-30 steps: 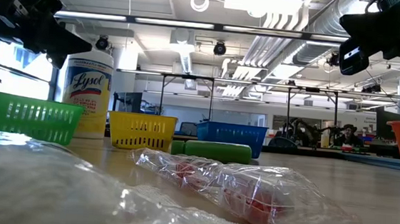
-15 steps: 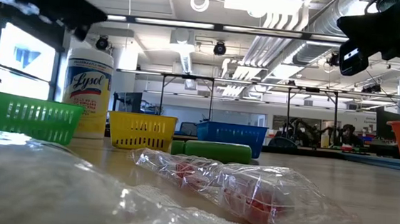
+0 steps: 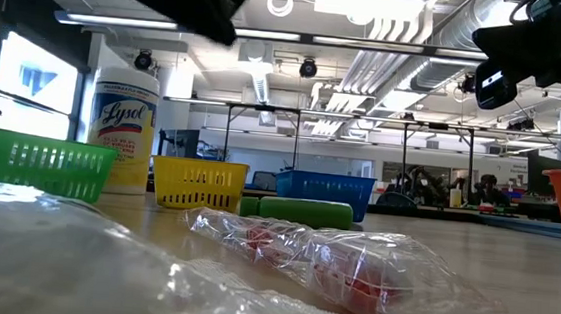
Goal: Pick & Place Travel size toiletries
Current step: Put the red toothbrush into the green bin
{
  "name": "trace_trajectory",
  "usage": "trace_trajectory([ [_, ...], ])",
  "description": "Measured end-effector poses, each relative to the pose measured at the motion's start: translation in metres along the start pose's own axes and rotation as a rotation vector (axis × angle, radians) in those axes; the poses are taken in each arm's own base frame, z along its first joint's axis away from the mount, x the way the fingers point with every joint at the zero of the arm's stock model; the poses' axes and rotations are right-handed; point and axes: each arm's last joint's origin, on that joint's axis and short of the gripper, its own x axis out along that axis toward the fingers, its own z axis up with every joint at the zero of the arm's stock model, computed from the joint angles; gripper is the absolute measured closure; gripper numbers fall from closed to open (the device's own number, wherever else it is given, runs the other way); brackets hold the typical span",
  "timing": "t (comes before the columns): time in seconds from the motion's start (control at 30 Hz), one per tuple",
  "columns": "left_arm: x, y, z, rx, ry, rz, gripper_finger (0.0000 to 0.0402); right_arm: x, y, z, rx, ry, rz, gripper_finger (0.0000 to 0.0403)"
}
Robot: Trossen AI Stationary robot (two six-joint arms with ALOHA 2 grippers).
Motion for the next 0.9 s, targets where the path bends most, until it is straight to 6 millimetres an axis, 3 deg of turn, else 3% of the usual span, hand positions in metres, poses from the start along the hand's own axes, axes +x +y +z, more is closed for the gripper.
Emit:
trace_trajectory([
  [0.2,0.057,-0.007,0.014,0.062,0.167,-0.130,0.0262,0.000,0.000,0.000,0.028,0.000,0.000,0.0399],
  [0.4,0.092,-0.017,0.024,0.108,0.191,-0.291,0.0183,0.000,0.000,0.000,0.038,0.001,0.001,0.0399],
  [0.67,0.135,-0.022,0.019,0.131,0.242,-0.333,0.0168,0.000,0.000,0.000,0.035,0.004,0.004,0.0399],
  [0.9,0.153,-0.026,0.008,0.155,0.279,-0.322,0.0168,0.000,0.000,0.000,0.035,0.007,0.006,0.0399],
])
